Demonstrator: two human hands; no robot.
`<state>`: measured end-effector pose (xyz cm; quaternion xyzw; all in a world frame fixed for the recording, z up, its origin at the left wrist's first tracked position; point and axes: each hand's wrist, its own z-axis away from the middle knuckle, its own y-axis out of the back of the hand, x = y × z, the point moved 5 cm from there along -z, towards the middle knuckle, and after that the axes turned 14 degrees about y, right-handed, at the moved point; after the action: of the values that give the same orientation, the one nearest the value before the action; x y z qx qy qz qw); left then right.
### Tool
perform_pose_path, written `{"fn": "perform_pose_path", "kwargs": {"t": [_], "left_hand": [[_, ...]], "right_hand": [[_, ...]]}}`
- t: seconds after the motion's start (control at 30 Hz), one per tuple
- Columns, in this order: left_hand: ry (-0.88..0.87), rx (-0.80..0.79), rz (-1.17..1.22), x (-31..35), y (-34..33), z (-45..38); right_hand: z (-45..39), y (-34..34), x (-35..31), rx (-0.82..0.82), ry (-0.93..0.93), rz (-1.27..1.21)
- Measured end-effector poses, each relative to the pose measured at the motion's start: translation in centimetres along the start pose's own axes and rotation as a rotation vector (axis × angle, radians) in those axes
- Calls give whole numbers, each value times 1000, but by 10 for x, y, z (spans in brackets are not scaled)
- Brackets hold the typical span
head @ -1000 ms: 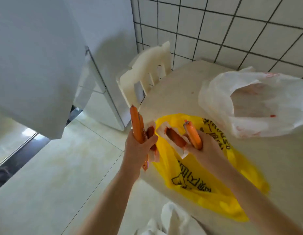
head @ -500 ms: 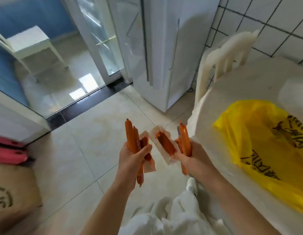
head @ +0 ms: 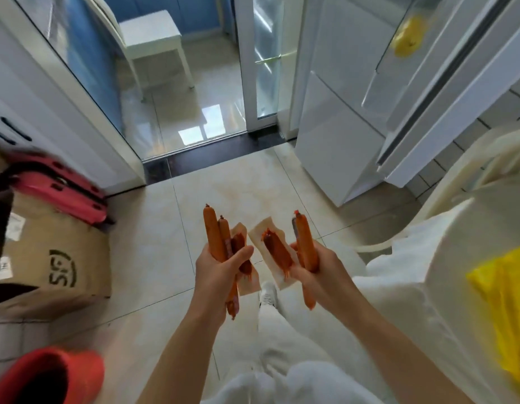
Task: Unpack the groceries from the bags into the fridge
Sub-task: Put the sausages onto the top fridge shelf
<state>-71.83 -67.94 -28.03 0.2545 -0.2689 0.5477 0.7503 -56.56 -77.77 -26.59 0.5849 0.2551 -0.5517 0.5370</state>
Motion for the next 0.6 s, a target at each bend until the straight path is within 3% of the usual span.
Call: {"fn": "perform_pose_path", "kwargs": {"t": [0.6], "left_hand": [[-3, -13, -80, 199, -21, -168]], "right_hand": [[-255, 5, -63, 36, 53, 18]]}}
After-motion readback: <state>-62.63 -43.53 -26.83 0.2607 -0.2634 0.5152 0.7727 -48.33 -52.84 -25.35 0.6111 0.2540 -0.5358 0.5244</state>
